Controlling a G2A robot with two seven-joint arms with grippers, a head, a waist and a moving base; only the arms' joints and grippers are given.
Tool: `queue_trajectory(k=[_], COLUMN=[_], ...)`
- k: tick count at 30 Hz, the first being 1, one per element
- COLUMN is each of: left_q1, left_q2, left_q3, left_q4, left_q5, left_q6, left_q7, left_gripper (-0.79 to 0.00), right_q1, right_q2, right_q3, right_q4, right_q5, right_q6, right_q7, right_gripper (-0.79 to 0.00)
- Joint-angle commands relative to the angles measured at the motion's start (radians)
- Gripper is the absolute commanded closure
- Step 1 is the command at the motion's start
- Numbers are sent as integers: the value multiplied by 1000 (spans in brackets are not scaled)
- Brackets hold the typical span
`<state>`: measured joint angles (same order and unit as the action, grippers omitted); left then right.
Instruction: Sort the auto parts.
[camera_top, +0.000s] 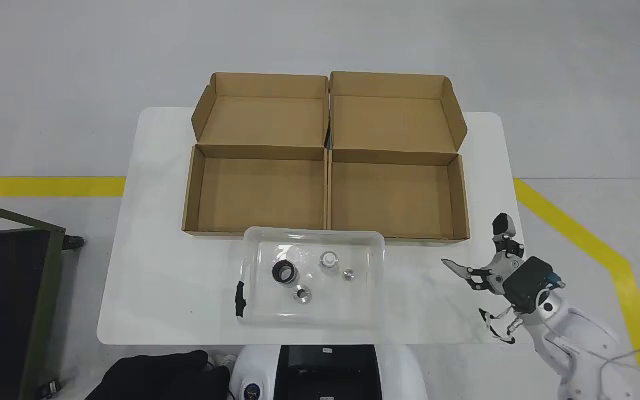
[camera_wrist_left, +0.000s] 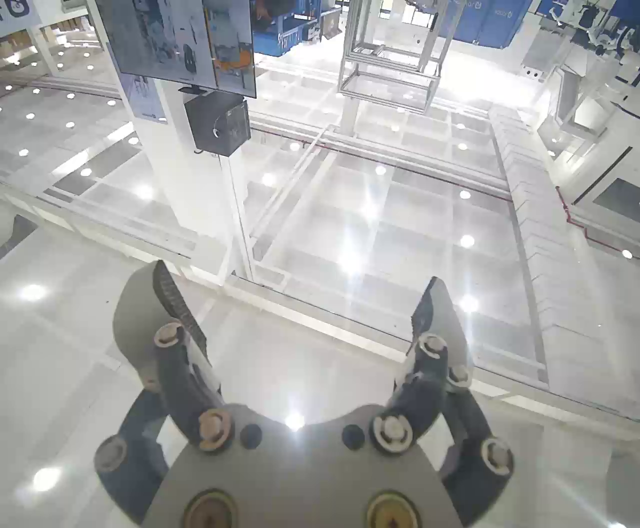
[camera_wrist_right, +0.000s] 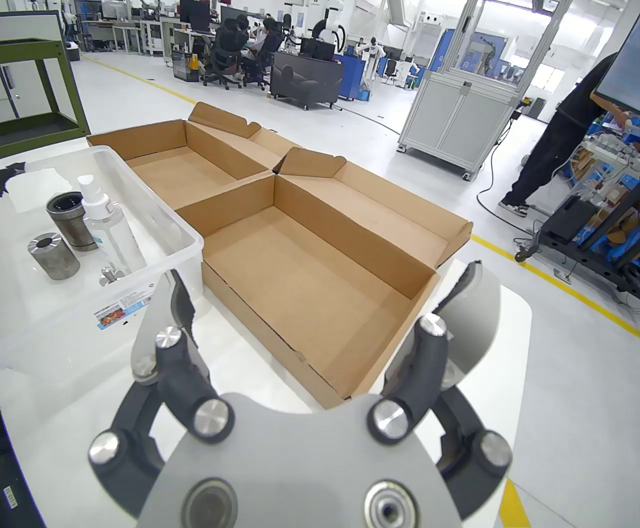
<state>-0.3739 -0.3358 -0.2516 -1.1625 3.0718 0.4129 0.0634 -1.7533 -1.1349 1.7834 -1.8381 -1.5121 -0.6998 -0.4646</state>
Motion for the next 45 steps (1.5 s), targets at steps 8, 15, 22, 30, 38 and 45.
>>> queue_trajectory(k=[8, 15, 22, 30, 38, 45], left_q1=[0, 0, 0, 0, 0, 0], left_q2=[0, 0, 0, 0, 0, 0], left_q3=[0, 0, 0, 0, 0, 0], left_q4=[0, 0, 0, 0, 0, 0], left_q5=[0, 0, 0, 0, 0, 0], left_q6=[0, 0, 0, 0, 0, 0], left_q7=[0, 0, 0, 0, 0, 0], left_gripper=[-784, -785, -785, -785, -785, -785], right_q1=[0, 45, 173, 342, 440, 506], right_q2=[0, 4, 10, 5, 4, 19], right_q3=[0, -37, -144, -334, -512, -648], right_q4=[0, -3, 11, 22, 11, 10], right_q5=[0, 31, 101, 122, 138, 151], right_q6=[0, -66, -211, -302, -313, -313], right_q7=[0, 88, 193, 319, 443, 536], right_gripper=[-784, -785, -785, -785, -785, -785])
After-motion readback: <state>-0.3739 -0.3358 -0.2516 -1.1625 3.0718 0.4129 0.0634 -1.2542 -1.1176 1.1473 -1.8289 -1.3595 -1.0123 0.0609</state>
